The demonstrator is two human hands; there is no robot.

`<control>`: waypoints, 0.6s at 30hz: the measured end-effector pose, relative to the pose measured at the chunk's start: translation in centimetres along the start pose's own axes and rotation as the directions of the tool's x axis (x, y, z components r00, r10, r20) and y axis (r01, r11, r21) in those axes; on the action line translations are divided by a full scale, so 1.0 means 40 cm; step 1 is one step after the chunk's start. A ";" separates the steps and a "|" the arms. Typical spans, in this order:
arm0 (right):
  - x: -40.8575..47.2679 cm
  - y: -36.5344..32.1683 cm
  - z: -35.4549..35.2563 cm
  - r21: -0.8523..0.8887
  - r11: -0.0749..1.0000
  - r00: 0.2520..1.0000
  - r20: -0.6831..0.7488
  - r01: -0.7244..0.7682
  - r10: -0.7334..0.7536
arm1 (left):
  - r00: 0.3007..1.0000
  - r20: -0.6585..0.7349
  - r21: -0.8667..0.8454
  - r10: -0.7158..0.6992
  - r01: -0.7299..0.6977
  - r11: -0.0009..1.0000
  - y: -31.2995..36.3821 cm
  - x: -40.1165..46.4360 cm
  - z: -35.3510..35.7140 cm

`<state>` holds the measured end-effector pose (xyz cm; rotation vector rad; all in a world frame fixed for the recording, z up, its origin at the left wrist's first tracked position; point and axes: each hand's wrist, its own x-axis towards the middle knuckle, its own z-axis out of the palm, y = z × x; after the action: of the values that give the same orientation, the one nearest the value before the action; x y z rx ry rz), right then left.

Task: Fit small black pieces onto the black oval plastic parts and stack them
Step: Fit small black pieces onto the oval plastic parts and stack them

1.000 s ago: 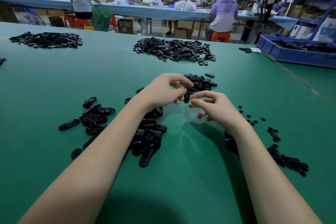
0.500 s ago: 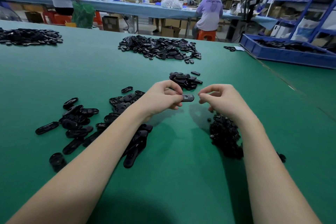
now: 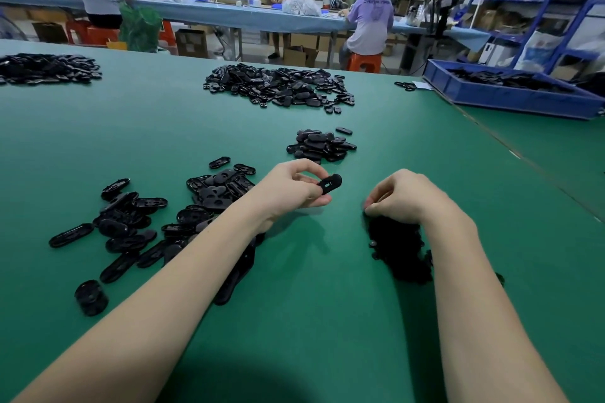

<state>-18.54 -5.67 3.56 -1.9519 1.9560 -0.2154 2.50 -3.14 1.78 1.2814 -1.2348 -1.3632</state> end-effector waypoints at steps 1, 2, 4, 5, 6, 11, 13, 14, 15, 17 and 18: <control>0.000 0.000 0.001 -0.003 1.000 1.000 0.005 0.009 -0.009 | 1.000 0.004 -0.019 -0.006 0.006 1.000 -0.001 0.000 0.001; 0.000 0.000 0.002 0.007 1.000 1.000 0.004 0.023 -0.023 | 1.000 0.011 -0.039 -0.013 0.013 0.999 -0.002 0.001 0.004; -0.001 -0.002 0.001 0.107 0.992 0.998 -0.012 0.067 -0.066 | 0.999 0.016 -0.062 -0.028 0.029 0.998 -0.003 0.002 0.008; -0.003 -0.004 0.000 0.195 0.976 0.996 -0.020 0.092 -0.090 | 0.999 0.011 -0.052 -0.030 0.030 0.998 -0.004 0.003 0.009; -0.004 -0.006 -0.001 0.287 0.951 0.993 -0.024 0.114 -0.112 | 1.000 0.003 -0.031 -0.025 0.025 0.999 -0.004 0.004 0.009; -0.010 -0.026 0.001 0.588 0.789 0.979 -0.026 0.178 -0.201 | 0.999 -0.036 0.047 0.007 -0.005 0.999 -0.005 0.006 0.001; -0.013 -0.035 0.002 0.635 0.750 0.976 -0.037 0.188 -0.214 | 0.999 -0.039 0.006 0.022 -0.022 1.000 -0.005 0.005 -0.001; -0.014 -0.039 0.003 0.655 0.731 0.976 -0.048 0.192 -0.212 | 0.999 -0.040 -0.028 0.032 -0.033 0.999 -0.004 0.003 -0.002; -0.015 -0.042 0.003 0.675 0.713 0.977 -0.064 0.192 -0.203 | 0.998 -0.044 -0.062 0.043 -0.046 0.997 -0.003 0.002 -0.002; -0.013 -0.044 0.004 0.706 0.684 0.981 -0.087 0.182 -0.171 | 0.996 -0.056 -0.106 0.071 -0.076 0.991 -0.001 0.000 -0.003; -0.014 -0.044 0.004 0.721 0.671 0.983 -0.086 0.172 -0.160 | 0.994 -0.060 -0.111 0.087 -0.093 0.989 0.000 -0.001 -0.003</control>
<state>-16.86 -5.16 4.15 -1.5538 1.3539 -0.9132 2.64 -3.12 1.77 1.1625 -1.1475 -1.3064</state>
